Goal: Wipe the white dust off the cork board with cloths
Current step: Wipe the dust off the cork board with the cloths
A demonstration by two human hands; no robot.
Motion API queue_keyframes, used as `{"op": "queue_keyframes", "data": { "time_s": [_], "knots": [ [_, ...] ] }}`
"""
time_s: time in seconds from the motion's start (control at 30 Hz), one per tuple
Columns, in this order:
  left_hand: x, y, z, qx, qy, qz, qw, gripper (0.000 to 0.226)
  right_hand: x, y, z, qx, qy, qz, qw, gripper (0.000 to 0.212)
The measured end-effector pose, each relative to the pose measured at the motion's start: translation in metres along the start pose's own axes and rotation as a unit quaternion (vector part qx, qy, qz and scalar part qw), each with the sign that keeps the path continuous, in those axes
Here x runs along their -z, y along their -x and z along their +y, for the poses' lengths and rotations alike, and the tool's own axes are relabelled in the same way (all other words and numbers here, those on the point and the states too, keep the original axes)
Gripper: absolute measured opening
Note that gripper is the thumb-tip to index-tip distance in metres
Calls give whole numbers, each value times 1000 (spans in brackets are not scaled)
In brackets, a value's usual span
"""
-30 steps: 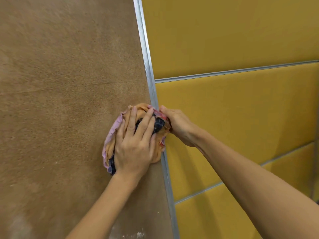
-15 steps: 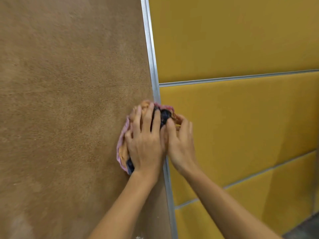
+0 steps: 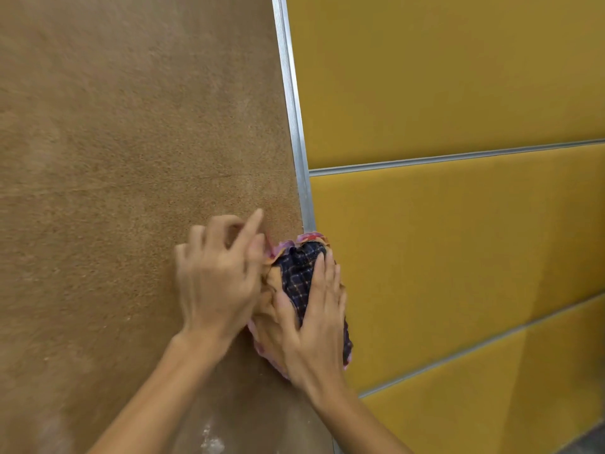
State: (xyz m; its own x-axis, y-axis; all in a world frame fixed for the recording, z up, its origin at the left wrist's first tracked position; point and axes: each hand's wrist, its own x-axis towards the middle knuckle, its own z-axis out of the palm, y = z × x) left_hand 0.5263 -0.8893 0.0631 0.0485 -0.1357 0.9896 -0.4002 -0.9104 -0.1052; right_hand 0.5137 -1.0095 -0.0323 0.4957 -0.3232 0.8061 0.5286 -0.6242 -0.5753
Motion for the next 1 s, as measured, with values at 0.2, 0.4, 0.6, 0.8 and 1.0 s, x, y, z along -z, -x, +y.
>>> {"op": "queue_keyframes", "data": {
  "time_s": [0.2, 0.4, 0.6, 0.8, 1.0],
  "knots": [
    [6, 28, -52, -11, -87, 23, 996, 44, -5, -50, 6, 89, 81, 29, 992, 76],
    [-2, 37, -60, -30, -95, 25, 995, 49, 4, -111, -34, 103, 127, 70, 984, 66],
    [-5, 41, -60, -24, -93, 23, 995, 51, -4, -42, 0, 61, 162, 62, 983, 68],
    [-4, 42, -59, -22, -98, 14, 995, 53, 7, -63, -14, 94, 183, 63, 977, 66],
    [-5, 44, -61, -22, -97, 15, 995, 53, 8, -95, -34, 104, 186, 127, 969, 55]
  ]
}}
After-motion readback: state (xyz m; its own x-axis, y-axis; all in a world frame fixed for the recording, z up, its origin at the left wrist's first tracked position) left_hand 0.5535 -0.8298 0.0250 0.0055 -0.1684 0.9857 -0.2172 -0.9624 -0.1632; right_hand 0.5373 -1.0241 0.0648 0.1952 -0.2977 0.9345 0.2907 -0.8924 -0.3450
